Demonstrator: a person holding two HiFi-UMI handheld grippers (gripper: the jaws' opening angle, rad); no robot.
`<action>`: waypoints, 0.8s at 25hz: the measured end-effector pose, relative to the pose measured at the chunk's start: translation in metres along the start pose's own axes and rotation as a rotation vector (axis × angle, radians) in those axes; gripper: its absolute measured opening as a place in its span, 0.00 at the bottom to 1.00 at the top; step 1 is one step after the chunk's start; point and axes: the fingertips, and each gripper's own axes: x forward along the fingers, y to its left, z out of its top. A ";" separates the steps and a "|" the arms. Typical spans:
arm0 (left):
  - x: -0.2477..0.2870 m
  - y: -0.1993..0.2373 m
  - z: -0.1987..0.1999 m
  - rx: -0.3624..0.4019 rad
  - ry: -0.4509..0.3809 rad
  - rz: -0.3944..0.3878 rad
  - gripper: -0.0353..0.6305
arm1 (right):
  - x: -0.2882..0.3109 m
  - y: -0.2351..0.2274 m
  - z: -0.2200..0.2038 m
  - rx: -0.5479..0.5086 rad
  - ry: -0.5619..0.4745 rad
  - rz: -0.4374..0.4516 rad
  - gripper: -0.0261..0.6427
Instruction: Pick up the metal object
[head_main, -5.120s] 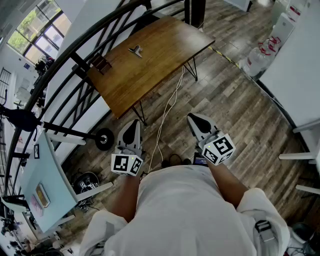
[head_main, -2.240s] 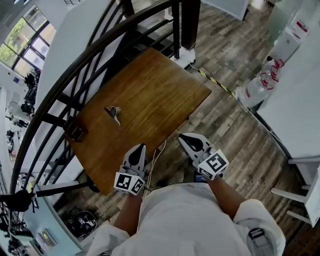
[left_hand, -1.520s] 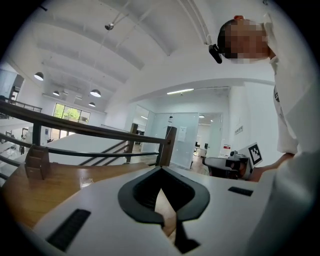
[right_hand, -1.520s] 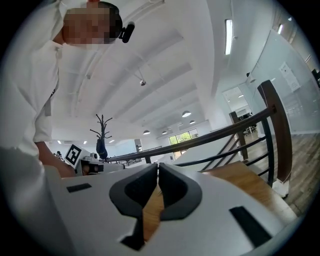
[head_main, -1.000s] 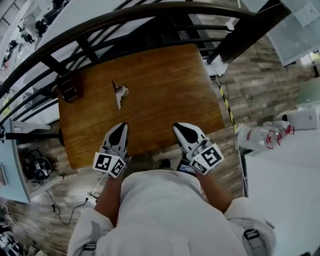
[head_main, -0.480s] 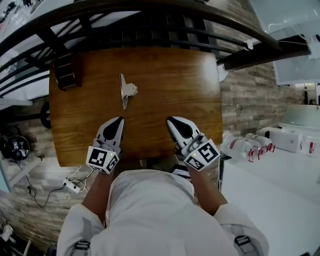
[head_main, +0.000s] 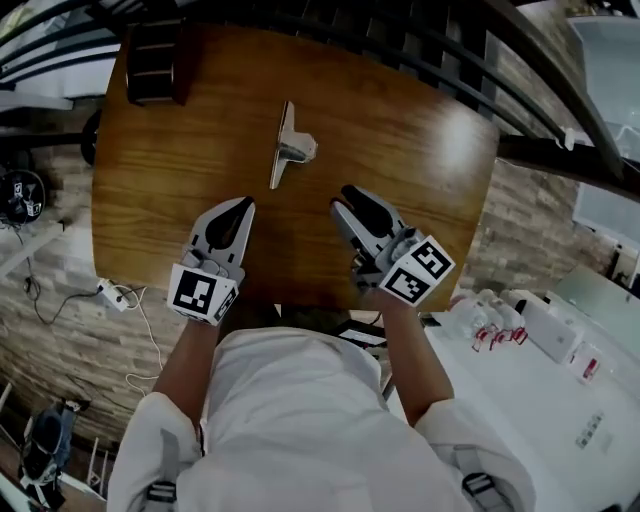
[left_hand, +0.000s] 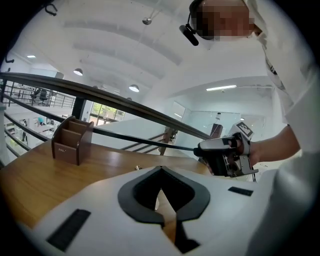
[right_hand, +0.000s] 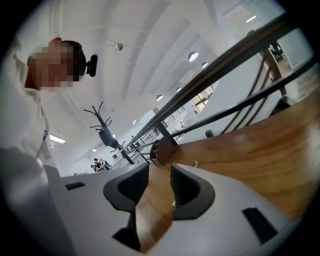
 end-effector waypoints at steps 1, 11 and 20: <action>0.003 -0.001 -0.002 0.006 0.002 0.007 0.07 | 0.004 -0.010 0.000 0.031 0.008 0.004 0.22; 0.022 0.003 -0.040 0.059 0.131 0.037 0.07 | 0.044 -0.070 -0.011 0.279 0.096 0.008 0.22; 0.031 -0.017 -0.073 -0.015 0.157 0.016 0.07 | 0.074 -0.091 -0.034 0.444 0.140 0.037 0.22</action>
